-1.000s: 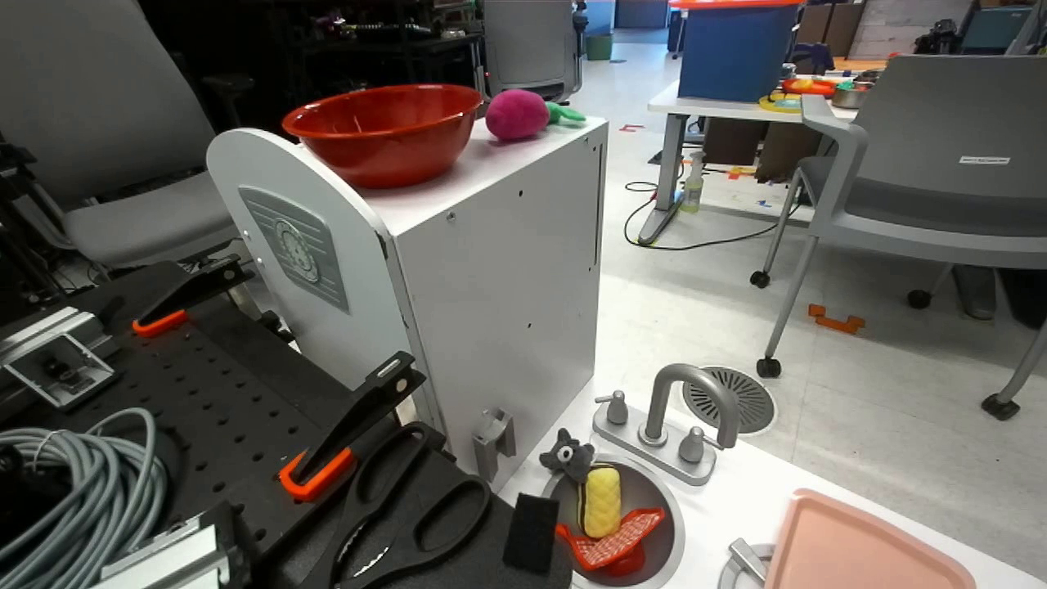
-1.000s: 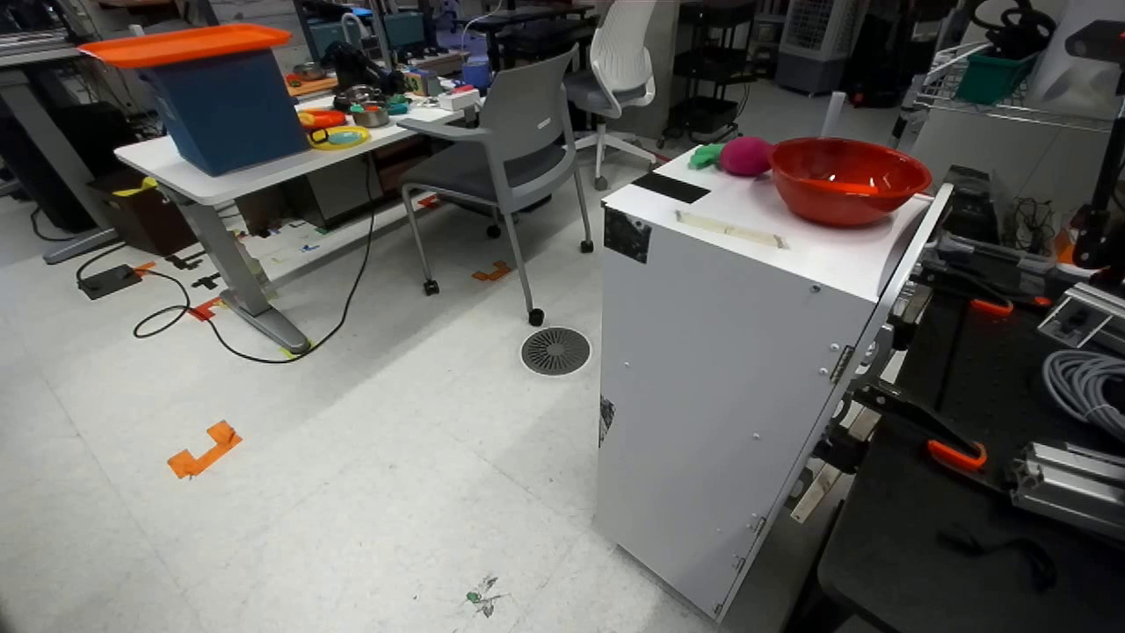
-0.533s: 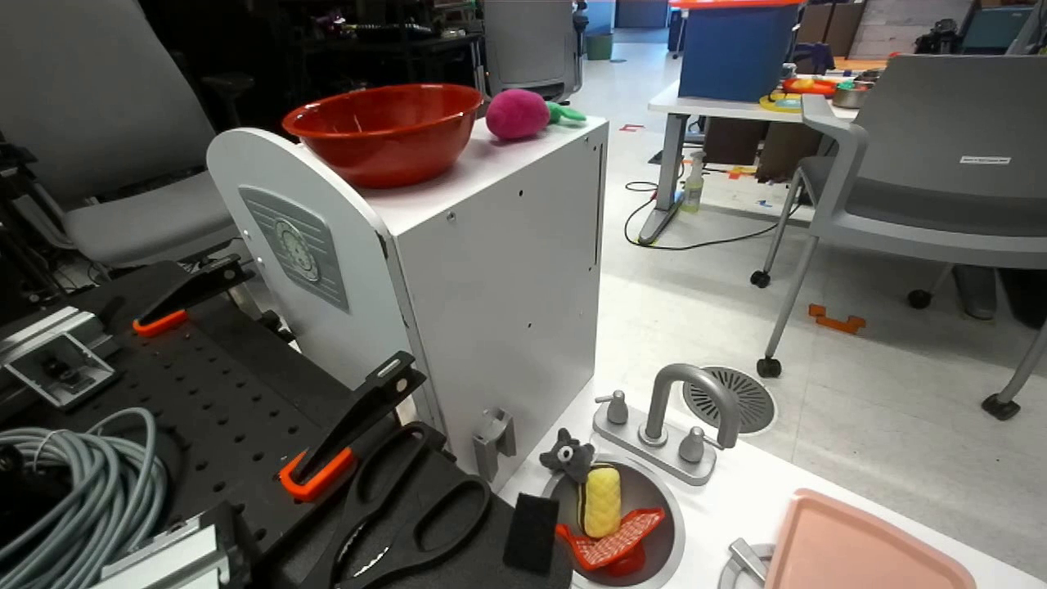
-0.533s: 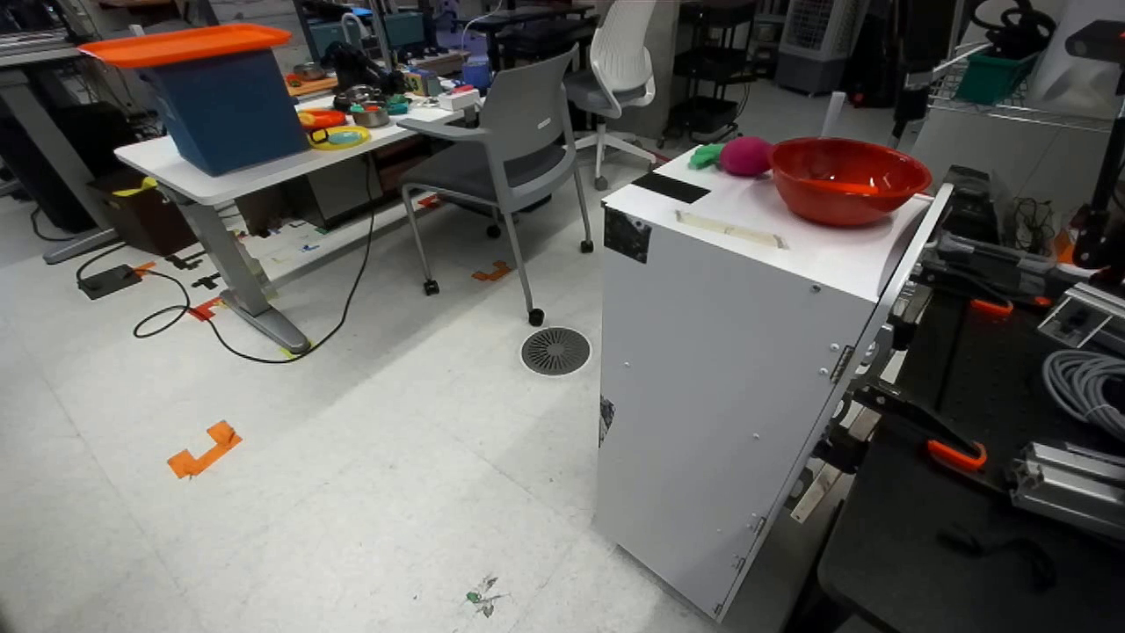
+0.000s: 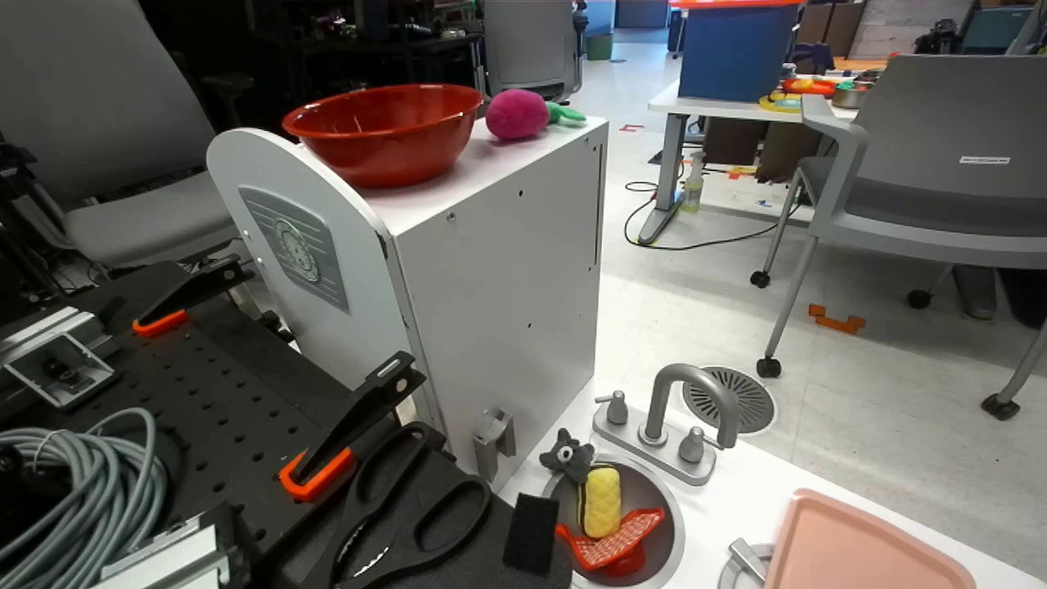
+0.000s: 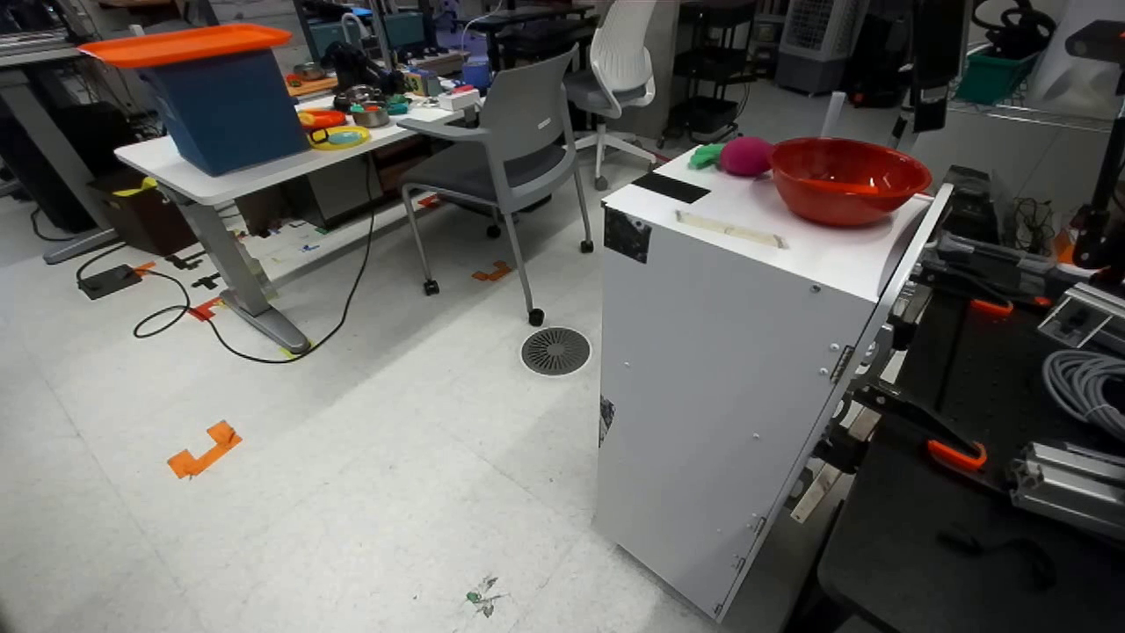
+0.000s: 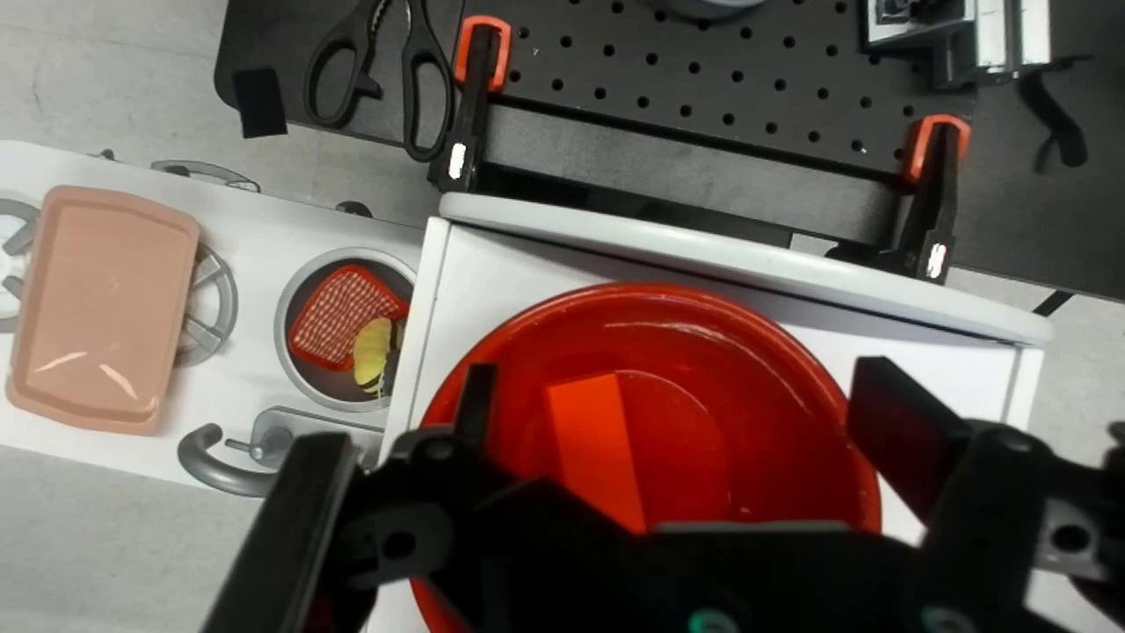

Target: Pick up the purple toy from the top of the cabinet and put it in the orange bowl.

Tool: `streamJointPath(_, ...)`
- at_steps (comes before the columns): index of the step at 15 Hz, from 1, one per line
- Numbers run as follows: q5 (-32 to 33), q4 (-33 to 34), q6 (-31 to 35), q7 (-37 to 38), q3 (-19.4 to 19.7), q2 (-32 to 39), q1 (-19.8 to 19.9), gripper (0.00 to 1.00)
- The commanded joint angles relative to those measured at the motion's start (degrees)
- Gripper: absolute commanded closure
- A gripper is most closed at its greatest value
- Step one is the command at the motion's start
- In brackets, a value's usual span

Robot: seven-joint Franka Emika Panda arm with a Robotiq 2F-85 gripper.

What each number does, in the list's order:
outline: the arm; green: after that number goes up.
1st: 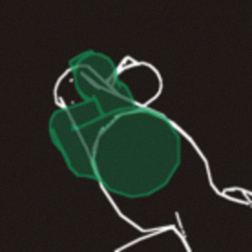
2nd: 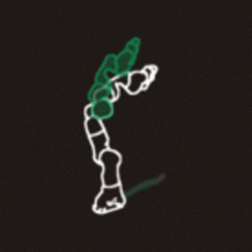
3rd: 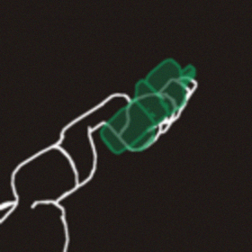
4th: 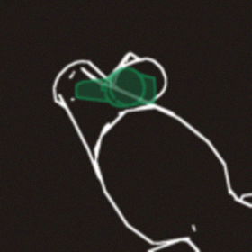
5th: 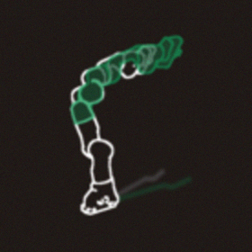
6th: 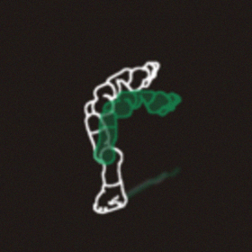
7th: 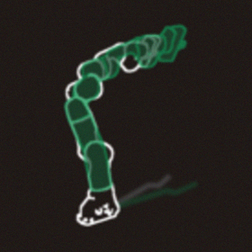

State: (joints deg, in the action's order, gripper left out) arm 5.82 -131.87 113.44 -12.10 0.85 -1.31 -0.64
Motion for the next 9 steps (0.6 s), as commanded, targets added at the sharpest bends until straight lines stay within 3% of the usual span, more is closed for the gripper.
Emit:
streamJointPath(1, 2.05, -0.42, 3.42, 0.21, 0.15, -0.90, 0.79, 0.00)
streamJointPath(4, -0.03, -0.66, 7.69, -3.12, 0.23, -1.26, 0.90, 0.00)
streamJointPath(9, -10.05, -2.01, 15.41, -14.94, 0.44, -2.30, 0.65, 0.00)
